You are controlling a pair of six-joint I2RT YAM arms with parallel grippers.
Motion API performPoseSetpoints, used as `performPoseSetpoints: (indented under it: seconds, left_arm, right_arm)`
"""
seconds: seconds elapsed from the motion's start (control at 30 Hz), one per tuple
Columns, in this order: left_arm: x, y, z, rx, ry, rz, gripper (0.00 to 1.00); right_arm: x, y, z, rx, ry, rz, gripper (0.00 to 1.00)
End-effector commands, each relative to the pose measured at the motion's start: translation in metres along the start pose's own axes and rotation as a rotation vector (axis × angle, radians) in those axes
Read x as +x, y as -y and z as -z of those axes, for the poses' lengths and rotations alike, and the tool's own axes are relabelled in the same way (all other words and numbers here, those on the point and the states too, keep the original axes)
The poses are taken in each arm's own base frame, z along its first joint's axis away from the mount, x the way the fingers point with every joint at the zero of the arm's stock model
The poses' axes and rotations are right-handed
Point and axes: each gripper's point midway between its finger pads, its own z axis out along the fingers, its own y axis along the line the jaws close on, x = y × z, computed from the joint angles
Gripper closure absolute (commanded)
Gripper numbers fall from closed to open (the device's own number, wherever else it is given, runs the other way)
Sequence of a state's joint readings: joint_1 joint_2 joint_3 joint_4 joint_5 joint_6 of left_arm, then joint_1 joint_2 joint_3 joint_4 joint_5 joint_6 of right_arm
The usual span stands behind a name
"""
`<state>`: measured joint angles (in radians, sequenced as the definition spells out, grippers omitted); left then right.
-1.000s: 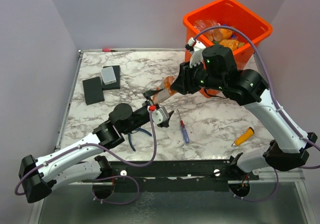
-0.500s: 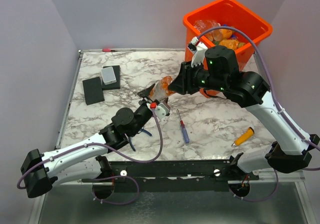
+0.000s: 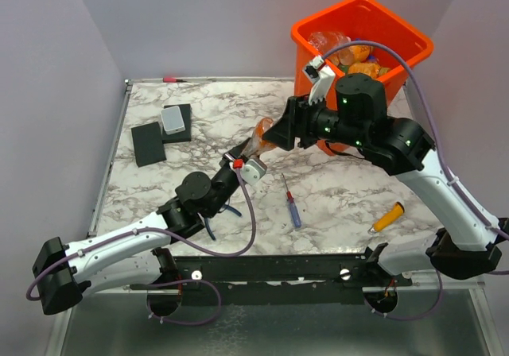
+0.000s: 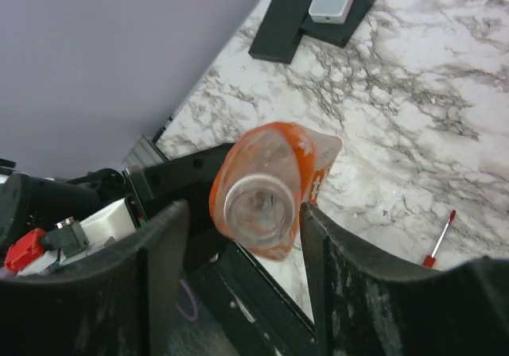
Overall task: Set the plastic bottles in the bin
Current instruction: Place the plastic bottle in the trash bin.
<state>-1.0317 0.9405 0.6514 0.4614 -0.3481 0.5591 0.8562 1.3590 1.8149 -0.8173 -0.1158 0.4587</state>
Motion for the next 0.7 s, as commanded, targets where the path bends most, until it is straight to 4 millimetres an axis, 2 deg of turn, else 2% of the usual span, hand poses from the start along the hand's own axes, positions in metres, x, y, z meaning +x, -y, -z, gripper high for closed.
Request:
performPoseSetpoints:
  seconds: [0.0,0.1,0.13,0.23,0.37,0.67]
  left_arm:
    - [-0.024,0.009,0.003,0.055,0.084,0.137,0.71]
    - [-0.038,0.027,0.005,0.160,0.131,0.234,0.72]
    - [-0.044,0.034,0.006,0.200,0.147,0.278,0.72]
    - [-0.059,0.054,0.009,0.309,0.175,0.404,0.73]
    - [-0.075,0.074,0.011,0.426,0.183,0.538,0.74]
    - [-0.084,0.081,0.006,0.464,0.165,0.647,0.75]
  right_arm:
    - [-0.022,-0.015,0.018,-0.065,0.118,0.040,0.35]
    - [-0.032,-0.005,0.026,-0.024,0.216,0.071,0.30]
    - [-0.037,-0.003,0.036,-0.023,0.274,0.083,0.30]
    - [-0.046,0.000,0.050,-0.028,0.393,0.113,0.30]
    - [-0.049,-0.001,0.056,-0.044,0.441,0.136,0.30]
    - [-0.043,-0.009,0.044,-0.097,0.417,0.161,0.31]
